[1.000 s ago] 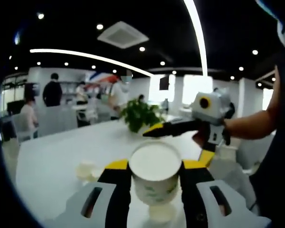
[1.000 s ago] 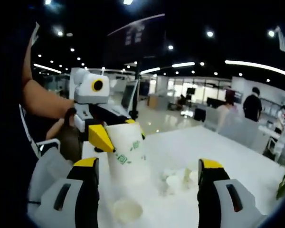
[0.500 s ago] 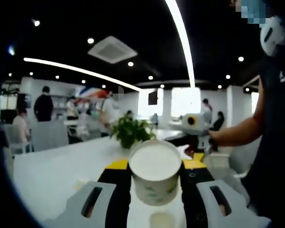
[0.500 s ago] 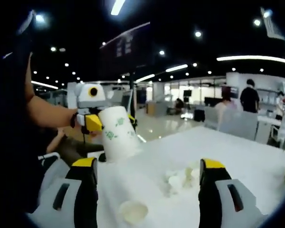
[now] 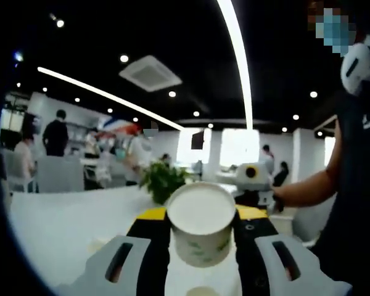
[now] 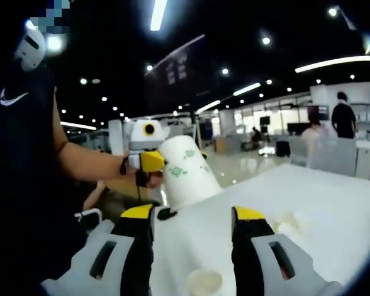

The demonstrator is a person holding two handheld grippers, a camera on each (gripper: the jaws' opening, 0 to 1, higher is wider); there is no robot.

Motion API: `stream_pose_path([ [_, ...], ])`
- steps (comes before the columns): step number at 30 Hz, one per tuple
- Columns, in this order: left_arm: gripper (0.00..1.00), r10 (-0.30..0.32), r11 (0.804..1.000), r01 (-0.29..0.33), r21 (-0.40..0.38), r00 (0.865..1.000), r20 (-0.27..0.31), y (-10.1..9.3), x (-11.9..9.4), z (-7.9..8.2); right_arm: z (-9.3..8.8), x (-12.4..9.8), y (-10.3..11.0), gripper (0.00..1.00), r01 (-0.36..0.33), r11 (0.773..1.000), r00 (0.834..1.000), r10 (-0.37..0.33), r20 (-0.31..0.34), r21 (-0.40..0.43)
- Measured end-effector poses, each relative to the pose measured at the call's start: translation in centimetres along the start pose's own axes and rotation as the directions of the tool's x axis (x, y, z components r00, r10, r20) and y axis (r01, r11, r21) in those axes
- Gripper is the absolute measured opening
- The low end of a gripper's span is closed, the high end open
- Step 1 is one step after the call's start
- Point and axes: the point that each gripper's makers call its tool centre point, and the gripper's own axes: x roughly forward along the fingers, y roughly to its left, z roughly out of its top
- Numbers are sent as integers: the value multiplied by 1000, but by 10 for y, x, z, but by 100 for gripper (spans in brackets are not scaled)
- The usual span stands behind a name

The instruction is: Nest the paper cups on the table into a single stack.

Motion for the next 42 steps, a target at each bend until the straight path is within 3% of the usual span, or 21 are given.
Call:
stream_pose_path([
  [3, 38, 1, 1000, -1, -4, 1000, -1, -1, 0, -2, 1, 6, 5, 37, -27, 1000, 1000, 27, 10, 8],
  [8, 38, 1, 1000, -1, -14, 1000, -16, -3, -1, -8, 6, 11, 10, 35, -52, 998, 998, 51, 22, 19],
  [14, 38, 9, 999, -11, -41, 999, -42, 1, -11, -16, 10, 12, 16, 27, -88, 996, 996, 87, 22, 26],
  [21, 38, -71, 996, 66, -67, 995, -74, -13, -16, -21, 14, 11, 27, 11, -157, 986, 987, 155, 32, 50],
  [35, 38, -91, 995, 86, -54, 990, -104, -17, -16, -26, 25, 15, 38, 5, -237, 971, 971, 236, 36, 40],
  [42, 38, -64, 997, 59, -44, 990, -124, -13, -16, -30, 28, 15, 45, 0, -268, 963, 963, 267, 24, 28],
])
